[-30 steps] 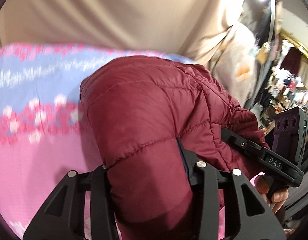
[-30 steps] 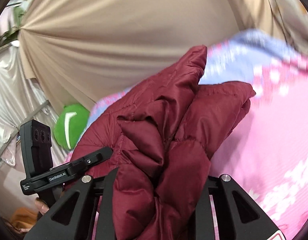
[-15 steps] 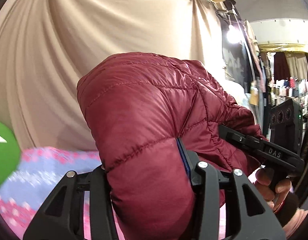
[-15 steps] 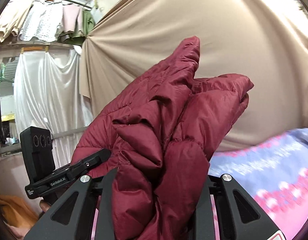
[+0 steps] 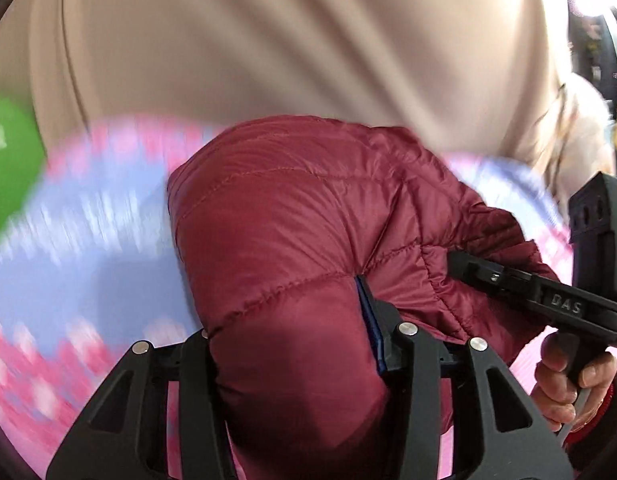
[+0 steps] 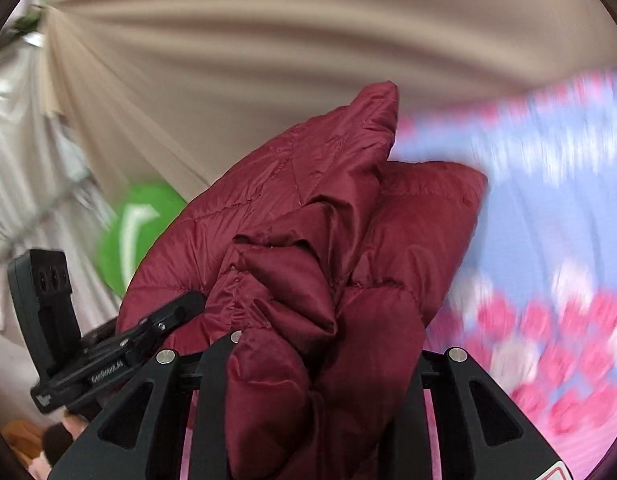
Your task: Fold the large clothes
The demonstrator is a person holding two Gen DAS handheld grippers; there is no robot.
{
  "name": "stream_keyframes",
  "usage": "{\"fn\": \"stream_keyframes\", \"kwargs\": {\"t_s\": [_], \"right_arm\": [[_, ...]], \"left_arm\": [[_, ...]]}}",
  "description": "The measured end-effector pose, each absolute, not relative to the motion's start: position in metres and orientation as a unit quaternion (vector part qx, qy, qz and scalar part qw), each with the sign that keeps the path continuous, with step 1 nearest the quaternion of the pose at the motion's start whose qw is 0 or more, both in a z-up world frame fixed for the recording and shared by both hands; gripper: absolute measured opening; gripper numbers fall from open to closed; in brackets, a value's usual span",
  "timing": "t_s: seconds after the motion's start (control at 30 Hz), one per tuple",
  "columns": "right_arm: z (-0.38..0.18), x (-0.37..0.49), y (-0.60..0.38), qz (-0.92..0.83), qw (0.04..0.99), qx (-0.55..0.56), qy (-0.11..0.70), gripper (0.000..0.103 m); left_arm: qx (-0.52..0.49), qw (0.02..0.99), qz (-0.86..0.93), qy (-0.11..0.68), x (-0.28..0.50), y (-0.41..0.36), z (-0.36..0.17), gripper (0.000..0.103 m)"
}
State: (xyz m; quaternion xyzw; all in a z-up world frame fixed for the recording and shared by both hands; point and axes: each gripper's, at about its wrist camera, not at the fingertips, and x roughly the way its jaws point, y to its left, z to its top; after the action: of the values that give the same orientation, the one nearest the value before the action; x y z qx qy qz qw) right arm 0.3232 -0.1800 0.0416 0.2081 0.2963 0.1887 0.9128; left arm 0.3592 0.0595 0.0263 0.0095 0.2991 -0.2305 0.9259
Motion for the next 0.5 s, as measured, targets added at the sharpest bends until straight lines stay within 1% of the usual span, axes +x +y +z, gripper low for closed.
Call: {"fn": "stream_keyframes", "kwargs": {"t_s": [0.03, 0.07, 0.1, 0.17, 0.23, 0.27, 0.3, 0.4, 0.5], "right_arm": [[0.021, 0.326, -0.180, 0.178, 0.908, 0.201, 0.322, 0.035], [0.011, 0.326, -0.182, 0.170, 0.904, 0.203, 0.335, 0.040], [0.008, 0.327, -0.186, 0.177, 0.893, 0.221, 0.351, 0.041], [0.009, 0.324, -0.192, 0.175, 0.885, 0.221, 0.369, 0.050], [0.009, 0.313, -0.199, 0.161, 0.890, 0.206, 0.374, 0.053], [0.012, 0.302, -0.205, 0.151, 0.895, 0.203, 0.366, 0.053], [0.018, 0.292, -0.209, 0.139, 0.903, 0.199, 0.355, 0.053], [0.040, 0.267, -0.214, 0.116, 0.924, 0.180, 0.317, 0.055], [0.066, 0.284, -0.192, 0.132, 0.924, 0.179, 0.311, 0.055]], "left_arm": [[0.011, 0.922, -0.226, 0.313, 0.362, 0.064, 0.007, 0.051], [0.009, 0.923, -0.227, 0.312, 0.361, 0.068, 0.000, 0.058], [0.001, 0.919, -0.229, 0.319, 0.361, 0.073, -0.003, 0.063], [-0.035, 0.908, -0.234, 0.347, 0.363, 0.085, 0.000, 0.069], [-0.058, 0.897, -0.244, 0.363, 0.360, 0.100, 0.003, 0.072], [-0.066, 0.896, -0.246, 0.363, 0.354, 0.107, 0.006, 0.075], [-0.069, 0.898, -0.245, 0.360, 0.347, 0.112, 0.010, 0.081], [-0.077, 0.910, -0.230, 0.337, 0.324, 0.131, 0.029, 0.089], [-0.100, 0.921, -0.212, 0.311, 0.309, 0.137, 0.054, 0.089]]}}
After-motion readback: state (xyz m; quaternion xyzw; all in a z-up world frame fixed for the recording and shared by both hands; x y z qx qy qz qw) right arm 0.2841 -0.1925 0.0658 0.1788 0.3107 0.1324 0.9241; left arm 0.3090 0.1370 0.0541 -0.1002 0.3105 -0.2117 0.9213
